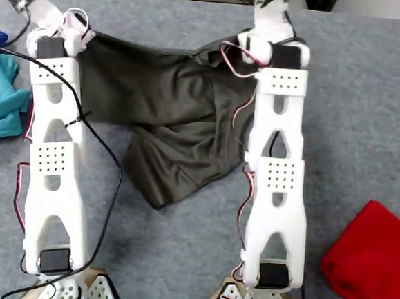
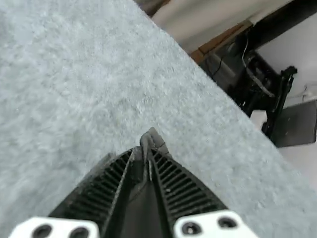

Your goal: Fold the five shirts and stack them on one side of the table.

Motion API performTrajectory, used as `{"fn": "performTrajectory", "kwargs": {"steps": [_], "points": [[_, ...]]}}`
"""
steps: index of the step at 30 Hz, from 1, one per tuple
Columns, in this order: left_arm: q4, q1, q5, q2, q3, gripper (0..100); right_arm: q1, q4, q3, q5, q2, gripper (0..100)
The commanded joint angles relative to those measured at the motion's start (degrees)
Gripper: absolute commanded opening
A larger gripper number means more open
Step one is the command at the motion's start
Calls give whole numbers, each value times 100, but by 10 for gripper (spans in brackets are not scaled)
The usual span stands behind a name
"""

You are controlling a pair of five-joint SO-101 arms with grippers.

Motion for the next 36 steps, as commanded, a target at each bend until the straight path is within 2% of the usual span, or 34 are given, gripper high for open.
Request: {"fn": "performTrajectory", "kwargs": {"steps": [1,9,18,21,28,33,36], "points": [[536,35,26,-1033,-343,20,-48,246,-382,9,-1182,5],[1582,-167,18,-2343,-352,20,-40,440,-382,18,-3178,5],[3077,-176,-466,-4207,-352,20,-48,527,-338,26,-5543,5],[3429,-264,-642,-4831,-343,20,-75,519,-330,273,-6123,5],[3437,-651,-712,-6246,-325,20,-75,519,-321,826,-7073,5],[3437,-589,-721,-7073,18,20,-75,519,-40,1134,-7591,5],[3437,-316,-712,-7662,624,20,-75,466,251,1248,-8013,5]]}}
